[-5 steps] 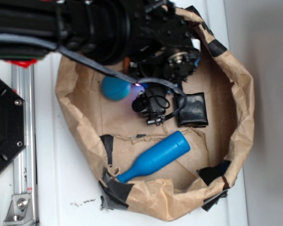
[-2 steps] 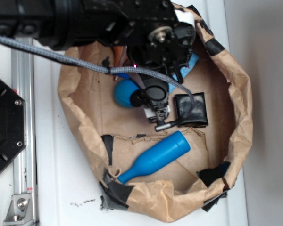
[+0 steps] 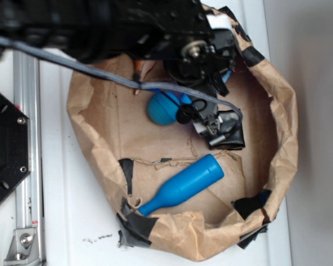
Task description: Grab the blue sponge.
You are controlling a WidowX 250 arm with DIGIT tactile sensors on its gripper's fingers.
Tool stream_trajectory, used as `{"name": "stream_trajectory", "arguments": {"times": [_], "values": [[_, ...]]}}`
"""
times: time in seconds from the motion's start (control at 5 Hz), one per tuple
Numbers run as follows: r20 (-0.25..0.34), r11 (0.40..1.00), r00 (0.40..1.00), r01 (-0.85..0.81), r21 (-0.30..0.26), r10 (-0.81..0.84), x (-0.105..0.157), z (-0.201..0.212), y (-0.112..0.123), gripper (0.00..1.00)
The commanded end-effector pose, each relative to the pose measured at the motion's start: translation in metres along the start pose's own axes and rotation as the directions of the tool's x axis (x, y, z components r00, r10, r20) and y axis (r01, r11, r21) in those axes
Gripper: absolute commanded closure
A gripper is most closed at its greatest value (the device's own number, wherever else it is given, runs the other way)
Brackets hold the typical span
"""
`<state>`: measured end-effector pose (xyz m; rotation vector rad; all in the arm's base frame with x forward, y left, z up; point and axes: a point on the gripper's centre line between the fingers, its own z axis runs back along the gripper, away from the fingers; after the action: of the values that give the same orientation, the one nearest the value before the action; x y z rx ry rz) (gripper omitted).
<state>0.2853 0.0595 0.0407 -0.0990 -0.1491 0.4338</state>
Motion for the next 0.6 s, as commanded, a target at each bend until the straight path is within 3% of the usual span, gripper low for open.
{"name": "stream_trajectory", "arguments": {"times": [0.0, 0.4], "values": [[0.014, 0.996, 0.996, -0.092, -0.019, 0.092, 0.021, -0.021, 0.004, 0.00], [-0.077, 0.991, 0.992, -0.091, 0.099, 0.098, 0.028, -0.050, 0.009, 0.00]]}}
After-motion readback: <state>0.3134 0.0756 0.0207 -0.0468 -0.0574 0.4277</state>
